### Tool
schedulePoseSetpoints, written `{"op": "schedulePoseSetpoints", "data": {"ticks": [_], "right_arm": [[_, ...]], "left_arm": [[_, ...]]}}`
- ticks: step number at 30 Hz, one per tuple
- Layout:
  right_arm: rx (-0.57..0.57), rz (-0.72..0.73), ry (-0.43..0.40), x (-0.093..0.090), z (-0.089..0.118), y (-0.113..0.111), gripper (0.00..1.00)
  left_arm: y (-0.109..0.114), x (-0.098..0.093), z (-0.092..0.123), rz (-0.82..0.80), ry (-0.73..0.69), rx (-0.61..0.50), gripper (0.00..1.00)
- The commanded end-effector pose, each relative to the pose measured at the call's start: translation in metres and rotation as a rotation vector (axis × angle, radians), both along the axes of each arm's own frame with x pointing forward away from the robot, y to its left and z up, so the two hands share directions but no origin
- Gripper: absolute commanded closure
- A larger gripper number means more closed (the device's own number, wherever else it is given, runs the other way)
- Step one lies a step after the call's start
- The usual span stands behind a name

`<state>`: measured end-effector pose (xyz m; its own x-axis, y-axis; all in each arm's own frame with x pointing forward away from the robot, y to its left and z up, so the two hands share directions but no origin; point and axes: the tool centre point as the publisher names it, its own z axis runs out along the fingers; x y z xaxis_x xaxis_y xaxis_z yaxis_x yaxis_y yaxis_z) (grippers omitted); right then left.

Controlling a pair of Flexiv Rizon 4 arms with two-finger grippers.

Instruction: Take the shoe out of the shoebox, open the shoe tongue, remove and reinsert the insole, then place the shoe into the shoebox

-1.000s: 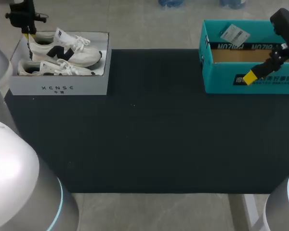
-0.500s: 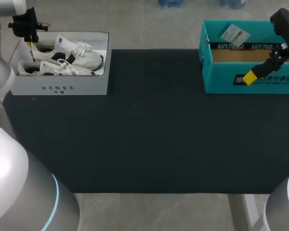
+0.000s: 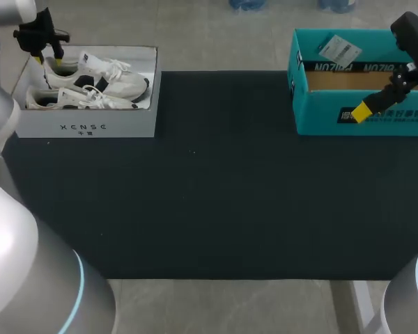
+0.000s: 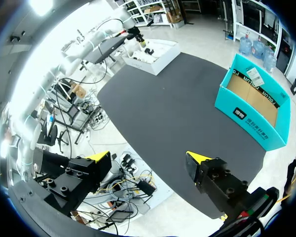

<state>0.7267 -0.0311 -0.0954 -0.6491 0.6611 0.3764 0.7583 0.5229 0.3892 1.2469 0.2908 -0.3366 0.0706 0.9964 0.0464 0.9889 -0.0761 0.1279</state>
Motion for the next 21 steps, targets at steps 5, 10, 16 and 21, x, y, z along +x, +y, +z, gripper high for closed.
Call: {"op": "schedulePoseSetpoints", "data": {"ticks": [5, 10, 16, 21], "right_arm": [[-0.001, 0.001, 0.003, 0.002, 0.000, 0.000, 0.00], [-0.001, 0.001, 0.003, 0.002, 0.000, 0.000, 0.00], [-0.001, 0.001, 0.003, 0.002, 0.000, 0.000, 0.00], [-0.001, 0.001, 0.003, 0.002, 0.000, 0.000, 0.00]], "left_arm": [[-0.001, -0.026, 0.064, -0.057, 0.164, -0.034, 0.00], [-0.003, -0.048, 0.086, -0.098, 0.182, -0.034, 0.00], [-0.004, -0.059, 0.097, -0.133, 0.163, -0.054, 0.00], [-0.005, -0.061, 0.099, -0.147, 0.154, -0.055, 0.00]]}}
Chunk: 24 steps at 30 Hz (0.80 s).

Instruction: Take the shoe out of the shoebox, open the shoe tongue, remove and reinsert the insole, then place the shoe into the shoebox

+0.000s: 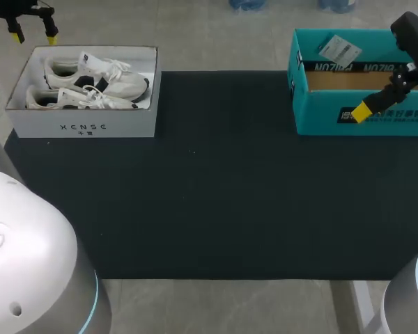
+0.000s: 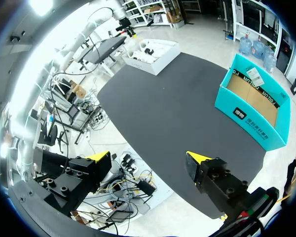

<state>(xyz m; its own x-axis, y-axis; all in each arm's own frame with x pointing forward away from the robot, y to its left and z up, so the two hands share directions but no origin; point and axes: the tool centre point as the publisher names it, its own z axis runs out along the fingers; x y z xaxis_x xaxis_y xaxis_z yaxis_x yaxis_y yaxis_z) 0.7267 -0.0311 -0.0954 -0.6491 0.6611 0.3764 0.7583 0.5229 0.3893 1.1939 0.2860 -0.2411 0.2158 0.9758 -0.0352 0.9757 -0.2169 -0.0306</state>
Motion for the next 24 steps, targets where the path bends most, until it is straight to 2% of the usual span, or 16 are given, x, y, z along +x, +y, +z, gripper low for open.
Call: {"op": "schedulePoseSetpoints", "data": {"ticks": [1, 24], "right_arm": [[-0.001, 0.001, 0.003, 0.0017, -0.0003, 0.0005, 0.00], [-0.001, 0.001, 0.003, 0.0017, -0.0003, 0.0005, 0.00]], "left_arm": [[0.0000, -0.0077, 0.0033, -0.001, -0.015, 0.001, 0.00], [-0.0027, -0.0106, 0.0052, 0.019, -0.041, 0.022, 0.00]]}}
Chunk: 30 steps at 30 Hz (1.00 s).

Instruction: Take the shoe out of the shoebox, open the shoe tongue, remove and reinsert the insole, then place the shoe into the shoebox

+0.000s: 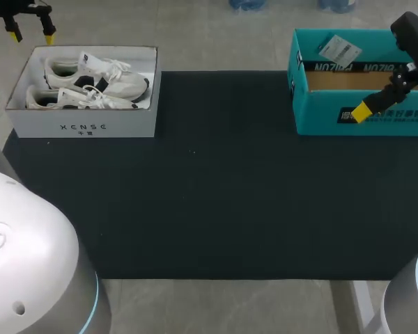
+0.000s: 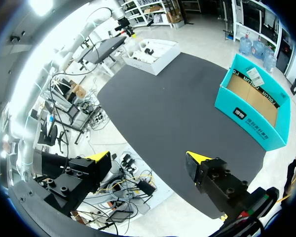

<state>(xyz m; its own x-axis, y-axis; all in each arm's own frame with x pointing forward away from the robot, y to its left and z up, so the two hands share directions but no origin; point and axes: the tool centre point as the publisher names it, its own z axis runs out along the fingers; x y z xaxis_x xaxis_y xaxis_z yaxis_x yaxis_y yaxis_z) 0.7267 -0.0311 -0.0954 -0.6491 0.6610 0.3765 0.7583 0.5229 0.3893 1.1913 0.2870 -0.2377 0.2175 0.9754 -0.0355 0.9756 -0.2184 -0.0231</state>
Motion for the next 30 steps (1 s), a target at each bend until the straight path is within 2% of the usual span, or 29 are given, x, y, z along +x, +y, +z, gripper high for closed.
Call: {"op": "schedulePoseSetpoints", "data": {"ticks": [1, 9, 19, 30], "right_arm": [[-0.001, 0.001, 0.003, 0.002, 0.000, 0.000, 0.00], [-0.001, 0.001, 0.003, 0.002, 0.000, 0.000, 0.00], [-0.001, 0.001, 0.003, 0.002, 0.000, 0.000, 0.00], [-0.001, 0.001, 0.003, 0.002, 0.000, 0.000, 0.00]], "left_arm": [[-0.004, -0.011, 0.002, 0.021, -0.040, 0.021, 0.00], [0.010, -0.045, -0.019, 0.075, -0.068, 0.012, 0.00], [0.032, -0.068, -0.064, 0.097, -0.027, -0.029, 0.00], [0.024, -0.087, -0.082, 0.185, -0.098, -0.006, 0.00]]}}
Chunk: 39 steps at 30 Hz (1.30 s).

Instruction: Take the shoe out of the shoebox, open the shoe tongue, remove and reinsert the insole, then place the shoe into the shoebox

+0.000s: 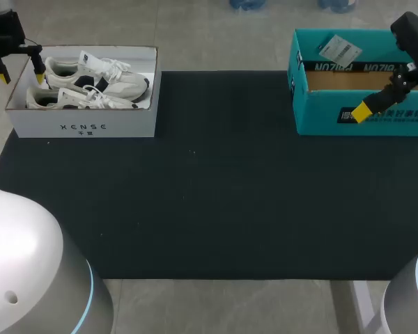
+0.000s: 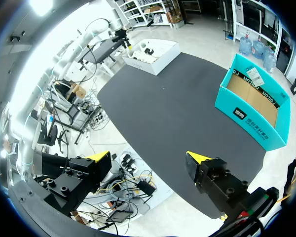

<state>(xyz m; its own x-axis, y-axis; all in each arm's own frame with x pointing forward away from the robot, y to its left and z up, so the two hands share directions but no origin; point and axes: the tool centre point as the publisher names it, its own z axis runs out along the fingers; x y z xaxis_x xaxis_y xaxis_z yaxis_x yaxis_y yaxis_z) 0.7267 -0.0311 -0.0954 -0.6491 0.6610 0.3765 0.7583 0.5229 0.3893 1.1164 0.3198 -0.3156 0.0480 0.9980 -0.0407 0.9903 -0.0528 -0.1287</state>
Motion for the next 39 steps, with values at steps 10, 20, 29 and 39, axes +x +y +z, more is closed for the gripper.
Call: {"op": "schedulePoseSetpoints", "data": {"ticks": [10, 20, 29, 39], "right_arm": [[-0.002, 0.001, 0.003, 0.002, 0.000, 0.000, 0.00], [-0.002, 0.001, 0.003, 0.002, 0.000, 0.000, 0.00], [-0.002, 0.001, 0.003, 0.002, 0.000, 0.000, 0.00], [-0.002, 0.001, 0.003, 0.002, 0.000, 0.000, 0.00]], "left_arm": [[-0.014, -0.010, -0.028, 0.054, -0.199, 0.025, 0.00], [-0.018, -0.006, -0.039, 0.047, -0.203, 0.034, 0.00], [-0.012, -0.006, -0.039, 0.070, -0.210, 0.040, 0.00], [-0.015, 0.000, -0.050, 0.078, -0.204, 0.047, 1.00]]}}
